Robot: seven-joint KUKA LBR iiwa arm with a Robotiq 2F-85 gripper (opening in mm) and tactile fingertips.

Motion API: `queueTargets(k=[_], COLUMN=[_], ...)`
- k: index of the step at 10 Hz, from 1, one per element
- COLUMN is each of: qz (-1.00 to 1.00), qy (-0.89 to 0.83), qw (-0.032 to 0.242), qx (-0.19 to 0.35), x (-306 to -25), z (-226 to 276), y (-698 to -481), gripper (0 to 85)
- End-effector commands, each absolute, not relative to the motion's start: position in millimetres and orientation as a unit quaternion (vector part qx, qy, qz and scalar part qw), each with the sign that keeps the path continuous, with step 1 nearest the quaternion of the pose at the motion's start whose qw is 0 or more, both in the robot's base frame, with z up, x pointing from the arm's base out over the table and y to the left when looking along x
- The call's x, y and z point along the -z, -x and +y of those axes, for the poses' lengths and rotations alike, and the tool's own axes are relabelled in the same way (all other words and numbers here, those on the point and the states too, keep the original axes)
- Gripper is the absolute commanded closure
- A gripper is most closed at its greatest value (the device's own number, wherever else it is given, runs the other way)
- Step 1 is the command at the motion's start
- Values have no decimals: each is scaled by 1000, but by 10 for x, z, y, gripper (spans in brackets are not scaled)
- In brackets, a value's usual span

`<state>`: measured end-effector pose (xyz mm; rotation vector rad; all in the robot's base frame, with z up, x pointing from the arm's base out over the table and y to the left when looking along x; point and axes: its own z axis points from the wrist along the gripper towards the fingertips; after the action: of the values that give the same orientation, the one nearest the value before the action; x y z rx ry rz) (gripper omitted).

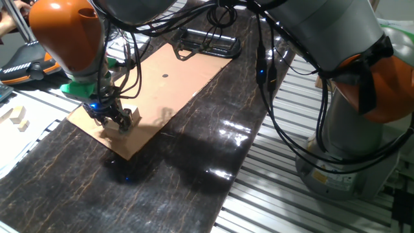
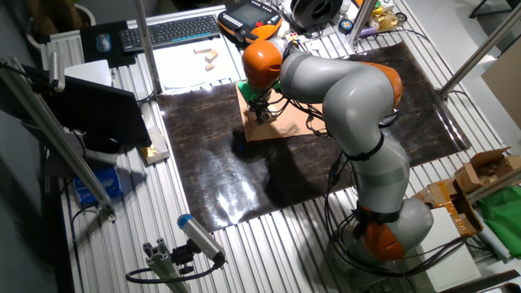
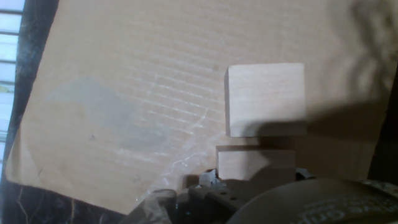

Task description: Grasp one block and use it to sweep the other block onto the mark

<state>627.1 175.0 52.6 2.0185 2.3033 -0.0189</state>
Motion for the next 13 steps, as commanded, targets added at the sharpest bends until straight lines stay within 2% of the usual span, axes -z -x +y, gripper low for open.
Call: queueTargets(k=[1, 13], qz=[751, 742], qy=[-659, -669], qw=[39, 40], qx=[6, 13], x=[-526, -523], z=[1743, 1681], y=[-6271, -6251], gripper=[843, 843])
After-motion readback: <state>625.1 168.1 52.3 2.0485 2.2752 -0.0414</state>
